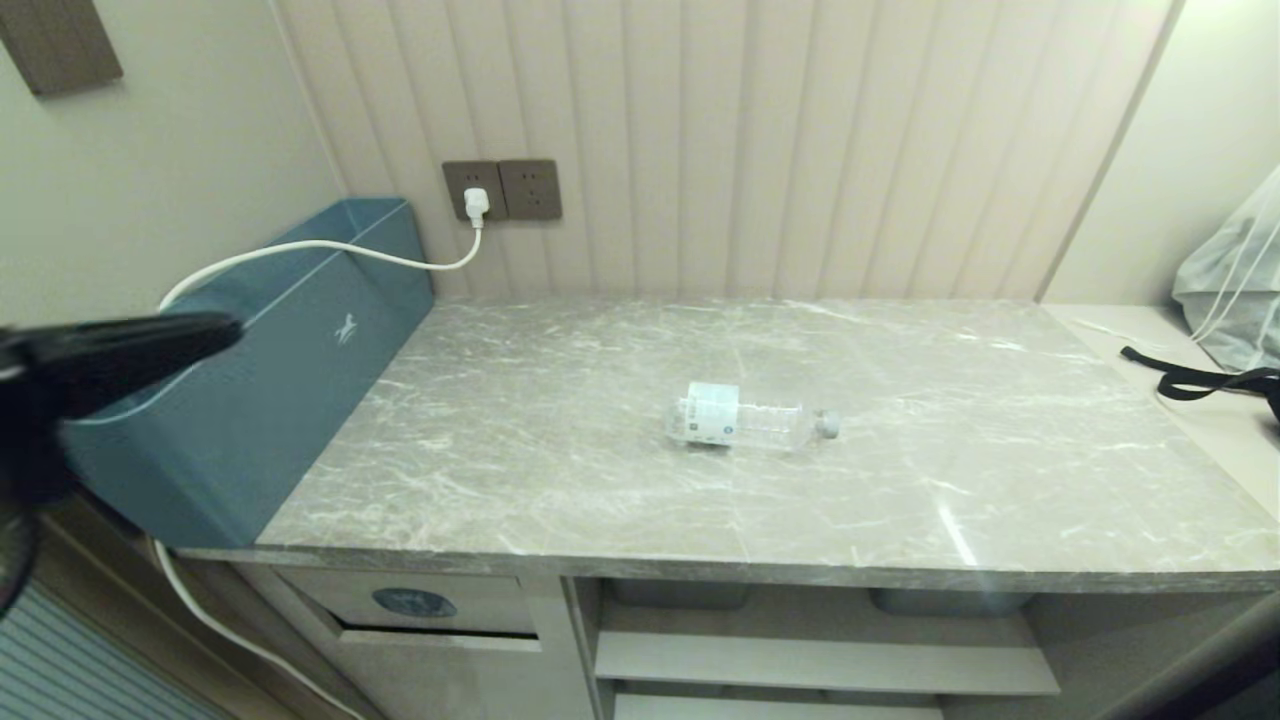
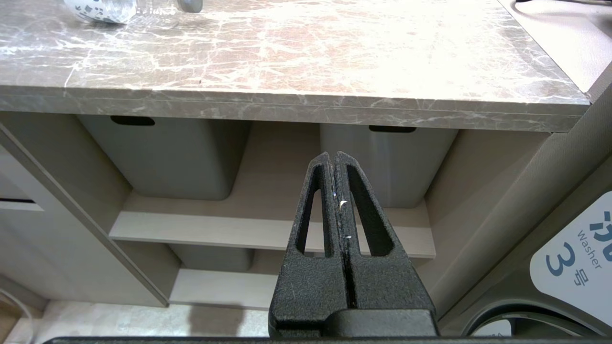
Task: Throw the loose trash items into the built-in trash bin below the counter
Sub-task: Pick up the garbage
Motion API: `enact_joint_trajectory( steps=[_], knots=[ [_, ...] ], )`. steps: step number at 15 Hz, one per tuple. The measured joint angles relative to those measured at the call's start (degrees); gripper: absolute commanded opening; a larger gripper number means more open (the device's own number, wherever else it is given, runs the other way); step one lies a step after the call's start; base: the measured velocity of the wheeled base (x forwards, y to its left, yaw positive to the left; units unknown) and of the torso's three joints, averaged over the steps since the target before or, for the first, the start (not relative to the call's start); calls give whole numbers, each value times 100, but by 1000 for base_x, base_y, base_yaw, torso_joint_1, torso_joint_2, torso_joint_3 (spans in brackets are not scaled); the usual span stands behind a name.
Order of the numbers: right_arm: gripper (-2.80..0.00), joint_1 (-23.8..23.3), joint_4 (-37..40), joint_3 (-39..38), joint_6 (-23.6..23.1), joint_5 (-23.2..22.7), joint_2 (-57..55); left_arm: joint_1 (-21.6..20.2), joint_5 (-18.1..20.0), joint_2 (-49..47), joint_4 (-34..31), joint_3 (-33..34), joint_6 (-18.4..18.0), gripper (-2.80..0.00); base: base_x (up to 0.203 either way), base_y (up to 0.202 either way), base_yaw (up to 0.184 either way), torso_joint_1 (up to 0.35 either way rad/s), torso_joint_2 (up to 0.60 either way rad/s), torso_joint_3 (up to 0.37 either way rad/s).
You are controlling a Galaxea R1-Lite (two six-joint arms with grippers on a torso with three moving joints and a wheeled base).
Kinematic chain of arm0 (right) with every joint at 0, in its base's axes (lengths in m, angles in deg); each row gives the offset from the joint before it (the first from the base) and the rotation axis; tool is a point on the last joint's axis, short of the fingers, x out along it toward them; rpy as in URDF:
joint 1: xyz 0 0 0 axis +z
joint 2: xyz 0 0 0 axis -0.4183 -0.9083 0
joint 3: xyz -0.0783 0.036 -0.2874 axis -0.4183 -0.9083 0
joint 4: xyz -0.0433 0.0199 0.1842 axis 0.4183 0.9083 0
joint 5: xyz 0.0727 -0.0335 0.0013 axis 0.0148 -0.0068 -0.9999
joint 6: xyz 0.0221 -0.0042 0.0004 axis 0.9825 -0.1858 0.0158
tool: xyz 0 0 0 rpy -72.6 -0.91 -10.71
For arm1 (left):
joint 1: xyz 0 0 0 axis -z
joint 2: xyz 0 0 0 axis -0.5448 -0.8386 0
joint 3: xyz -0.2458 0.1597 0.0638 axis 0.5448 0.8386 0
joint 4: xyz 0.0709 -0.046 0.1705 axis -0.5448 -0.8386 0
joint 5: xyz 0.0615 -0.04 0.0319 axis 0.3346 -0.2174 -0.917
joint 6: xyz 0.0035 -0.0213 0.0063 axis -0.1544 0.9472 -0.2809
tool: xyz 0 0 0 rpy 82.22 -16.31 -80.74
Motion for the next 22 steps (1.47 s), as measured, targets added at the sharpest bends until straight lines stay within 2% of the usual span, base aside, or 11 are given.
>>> enact_joint_trajectory(
  steps=[2, 4, 5, 9, 13, 19, 21, 22],
  knots=[
    [-280, 0, 0, 0, 2, 0, 0, 228, 494, -1358, 100, -1110, -349, -280, 0, 0, 0, 0, 0, 0],
    [-280, 0, 0, 0, 4, 0, 0, 534, 794, -2474, 171, -2044, -614, -280, 0, 0, 0, 0, 0, 0],
    [-280, 0, 0, 0, 6, 0, 0, 710, 892, -3001, 198, -2511, -731, 0, 0, 0, 0, 0, 0, 0],
    [-280, 0, 0, 0, 6, 0, 0, 1360, 1025, -4703, 246, -4174, -1007, 0, 0, 0, 0, 0, 0, 0],
    [-280, 0, 0, 0, 6, 0, 0, 1823, 1192, -5845, 344, -5467, -1215, 0, 0, 0, 0, 0, 0, 0],
    [-280, 0, 0, 0, 9, 0, 0, 2104, 1713, -6544, 405, -5757, -1725, 0, 0, 0, 0, 6, 1, 0],
    [-280, 0, -2, 0, 6, 0, 0, 2102, 1778, -6655, 401, -5760, -1744, 0, 0, 0, 0, 0, 0, 0],
    [-280, 0, 0, 0, 8, 0, 0, 2100, 1939, -6724, 390, -5760, -1746, 0, 0, 0, 0, 0, 0, 0]
  ],
)
